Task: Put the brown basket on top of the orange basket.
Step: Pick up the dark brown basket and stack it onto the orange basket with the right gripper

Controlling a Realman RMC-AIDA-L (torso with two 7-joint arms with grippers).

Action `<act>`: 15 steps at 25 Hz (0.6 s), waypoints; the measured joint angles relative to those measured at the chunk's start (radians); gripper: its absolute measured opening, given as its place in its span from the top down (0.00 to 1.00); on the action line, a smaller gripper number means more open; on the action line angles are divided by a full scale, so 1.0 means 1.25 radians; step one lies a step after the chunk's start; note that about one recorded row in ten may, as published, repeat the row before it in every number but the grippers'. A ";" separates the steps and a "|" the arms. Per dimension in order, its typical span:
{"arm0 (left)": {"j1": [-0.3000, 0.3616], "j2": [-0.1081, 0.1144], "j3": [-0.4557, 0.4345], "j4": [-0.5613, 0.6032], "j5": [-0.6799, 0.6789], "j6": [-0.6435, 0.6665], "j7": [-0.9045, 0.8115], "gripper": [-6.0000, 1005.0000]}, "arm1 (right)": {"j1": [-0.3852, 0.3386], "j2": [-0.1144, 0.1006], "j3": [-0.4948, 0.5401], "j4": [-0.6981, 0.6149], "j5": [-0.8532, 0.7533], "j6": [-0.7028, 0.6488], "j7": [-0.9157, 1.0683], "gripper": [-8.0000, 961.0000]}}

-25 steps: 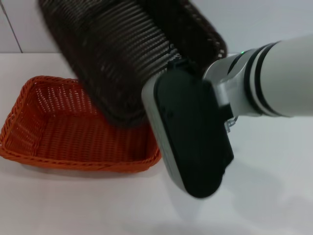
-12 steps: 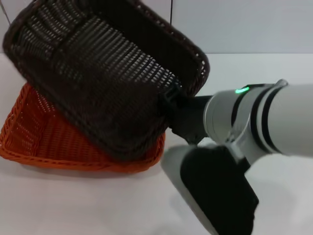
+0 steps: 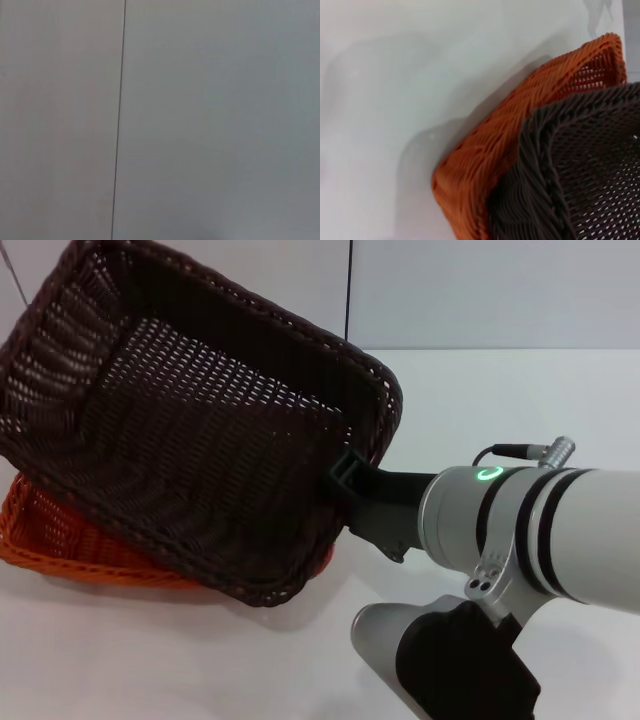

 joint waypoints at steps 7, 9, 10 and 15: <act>0.001 0.000 0.003 0.000 0.000 -0.005 0.000 0.22 | -0.006 0.000 -0.009 0.016 -0.001 0.035 -0.005 0.81; 0.001 0.000 0.003 0.000 0.000 -0.005 0.000 0.22 | -0.006 -0.001 -0.013 0.022 -0.001 0.041 -0.007 0.80; 0.001 0.000 0.004 0.000 0.000 -0.005 0.000 0.22 | -0.006 -0.002 -0.016 0.025 -0.001 0.044 -0.012 0.80; 0.001 0.000 0.008 0.000 0.000 -0.005 0.000 0.22 | -0.008 -0.004 -0.020 0.038 -0.001 0.061 -0.046 0.80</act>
